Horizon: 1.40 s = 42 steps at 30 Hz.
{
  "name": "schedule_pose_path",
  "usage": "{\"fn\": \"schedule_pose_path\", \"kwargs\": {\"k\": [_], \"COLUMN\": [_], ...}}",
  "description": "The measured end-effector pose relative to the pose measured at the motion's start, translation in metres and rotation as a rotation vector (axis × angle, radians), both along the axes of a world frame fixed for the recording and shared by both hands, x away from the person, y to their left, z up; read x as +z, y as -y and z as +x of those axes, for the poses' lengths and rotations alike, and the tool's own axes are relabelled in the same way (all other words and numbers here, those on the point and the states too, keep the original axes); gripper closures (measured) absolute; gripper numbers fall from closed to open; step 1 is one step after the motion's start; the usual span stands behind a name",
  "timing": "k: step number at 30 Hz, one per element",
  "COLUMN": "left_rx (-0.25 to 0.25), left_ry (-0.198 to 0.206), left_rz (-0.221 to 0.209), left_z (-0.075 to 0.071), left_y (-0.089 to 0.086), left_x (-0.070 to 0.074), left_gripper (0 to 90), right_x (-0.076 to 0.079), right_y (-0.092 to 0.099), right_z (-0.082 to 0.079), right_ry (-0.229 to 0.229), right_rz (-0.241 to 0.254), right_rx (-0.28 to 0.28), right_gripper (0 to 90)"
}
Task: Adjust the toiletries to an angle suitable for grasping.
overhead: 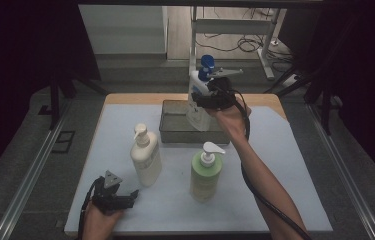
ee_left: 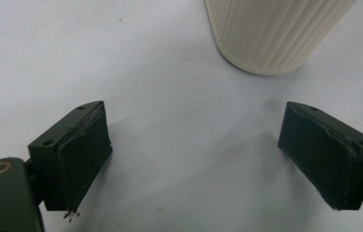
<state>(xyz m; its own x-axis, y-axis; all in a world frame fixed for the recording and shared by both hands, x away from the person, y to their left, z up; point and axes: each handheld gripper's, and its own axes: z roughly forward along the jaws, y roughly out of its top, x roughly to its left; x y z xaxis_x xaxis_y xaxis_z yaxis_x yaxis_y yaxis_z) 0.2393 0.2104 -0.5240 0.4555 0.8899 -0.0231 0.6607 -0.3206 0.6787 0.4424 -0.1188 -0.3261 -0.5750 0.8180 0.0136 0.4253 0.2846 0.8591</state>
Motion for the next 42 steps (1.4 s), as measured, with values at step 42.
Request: {"fn": "schedule_pose_path", "kwargs": {"k": [42], "left_rx": [0.0], "left_ry": [-0.001], "left_rz": [0.0], "left_z": [0.0], "left_y": [0.0], "left_x": [0.0], "left_gripper": [10.7], "right_x": [-0.072], "right_y": [-0.018], "right_z": [0.022], "right_ry": [-0.104], "right_rz": [-0.057], "right_rx": [0.007], "right_gripper": [40.1]}}
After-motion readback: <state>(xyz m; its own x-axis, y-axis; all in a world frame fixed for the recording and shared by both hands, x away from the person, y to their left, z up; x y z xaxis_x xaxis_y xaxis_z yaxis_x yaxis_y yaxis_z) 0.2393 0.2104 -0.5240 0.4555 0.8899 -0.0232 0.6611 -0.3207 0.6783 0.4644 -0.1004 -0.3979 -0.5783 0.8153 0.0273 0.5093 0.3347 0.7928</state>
